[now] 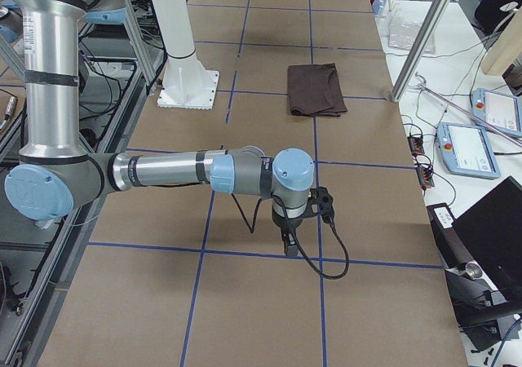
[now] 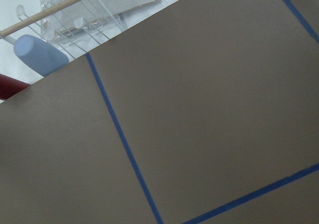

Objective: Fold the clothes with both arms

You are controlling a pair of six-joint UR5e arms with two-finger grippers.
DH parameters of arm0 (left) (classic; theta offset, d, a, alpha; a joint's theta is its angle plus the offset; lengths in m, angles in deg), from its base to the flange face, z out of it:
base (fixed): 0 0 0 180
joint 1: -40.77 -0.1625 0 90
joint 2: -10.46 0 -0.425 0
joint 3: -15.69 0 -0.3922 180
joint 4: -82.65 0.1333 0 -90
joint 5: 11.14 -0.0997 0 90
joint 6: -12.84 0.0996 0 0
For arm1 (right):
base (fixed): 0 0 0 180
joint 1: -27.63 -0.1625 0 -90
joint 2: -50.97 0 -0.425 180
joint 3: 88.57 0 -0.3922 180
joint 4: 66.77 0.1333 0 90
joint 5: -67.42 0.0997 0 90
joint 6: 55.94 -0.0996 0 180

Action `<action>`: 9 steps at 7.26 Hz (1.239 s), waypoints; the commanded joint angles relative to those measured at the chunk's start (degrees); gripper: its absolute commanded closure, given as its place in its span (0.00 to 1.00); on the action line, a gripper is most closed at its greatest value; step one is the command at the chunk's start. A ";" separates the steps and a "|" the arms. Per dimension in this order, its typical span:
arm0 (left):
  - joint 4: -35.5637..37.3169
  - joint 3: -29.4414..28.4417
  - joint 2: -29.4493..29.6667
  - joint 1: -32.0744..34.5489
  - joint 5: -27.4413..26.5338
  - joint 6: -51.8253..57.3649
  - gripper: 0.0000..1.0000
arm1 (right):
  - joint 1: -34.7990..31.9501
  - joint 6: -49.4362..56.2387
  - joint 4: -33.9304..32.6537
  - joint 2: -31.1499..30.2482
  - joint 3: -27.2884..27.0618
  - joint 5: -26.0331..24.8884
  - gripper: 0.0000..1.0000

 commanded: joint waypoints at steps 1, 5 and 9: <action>-1.24 -4.61 -0.35 0.94 -0.38 -1.35 0.00 | -1.83 -0.04 -0.05 -1.15 0.26 0.03 0.00; 21.53 7.14 -3.65 1.12 2.67 -6.72 0.00 | -2.01 -3.12 -0.84 -1.58 0.43 2.47 0.00; 19.78 3.99 -4.20 0.94 5.07 -6.54 0.00 | -3.77 -3.38 -0.40 -3.25 1.39 3.46 0.00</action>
